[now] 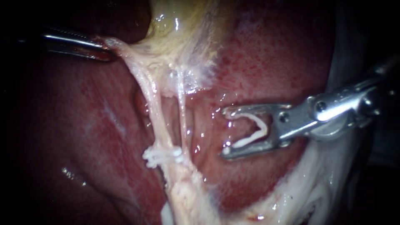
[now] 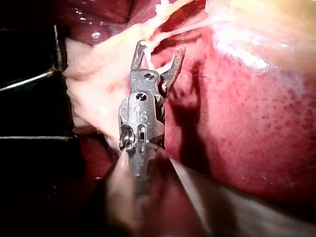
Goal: Clipping third clip left tube
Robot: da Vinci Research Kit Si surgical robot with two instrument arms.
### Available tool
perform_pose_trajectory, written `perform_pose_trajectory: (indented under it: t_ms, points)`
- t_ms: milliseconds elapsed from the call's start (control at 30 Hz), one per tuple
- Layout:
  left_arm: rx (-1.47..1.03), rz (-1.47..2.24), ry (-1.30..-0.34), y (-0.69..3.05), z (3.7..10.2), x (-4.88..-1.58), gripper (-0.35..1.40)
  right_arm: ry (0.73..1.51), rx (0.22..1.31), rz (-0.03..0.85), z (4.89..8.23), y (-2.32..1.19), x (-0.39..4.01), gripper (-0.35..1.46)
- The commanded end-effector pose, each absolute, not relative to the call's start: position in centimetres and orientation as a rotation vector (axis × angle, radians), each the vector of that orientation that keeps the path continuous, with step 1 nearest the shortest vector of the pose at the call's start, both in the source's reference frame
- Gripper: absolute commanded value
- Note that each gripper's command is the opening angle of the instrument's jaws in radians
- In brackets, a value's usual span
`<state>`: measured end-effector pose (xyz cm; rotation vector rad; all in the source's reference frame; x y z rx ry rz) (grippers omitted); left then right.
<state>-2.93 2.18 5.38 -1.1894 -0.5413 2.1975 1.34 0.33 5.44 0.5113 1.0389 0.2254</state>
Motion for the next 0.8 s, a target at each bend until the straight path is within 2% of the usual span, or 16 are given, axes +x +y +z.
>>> perform_pose_trajectory:
  t_ms: [33, 400, 500, 800]
  points:
    - [-1.189, 2.198, -0.54, 2.18, 5.39, -2.94, -0.35, 1.046, 0.524, 0.248, 5.47, 0.33, 1.4, 0.5]
    - [-1.187, 2.198, -0.535, 2.16, 5.4, -2.95, -0.35, 1.101, 0.686, 0.375, 5.74, 0.26, 1.99, 0.49]
    - [-1.187, 2.198, -0.535, 2.16, 5.4, -2.95, -0.35, 1.096, 0.727, 0.397, 5.86, 0.25, 2.03, 0.48]
    - [-1.187, 2.198, -0.534, 2.16, 5.4, -2.95, -0.35, 1.071, 0.763, 0.454, 6.18, 0.26, 2.0, 0.48]
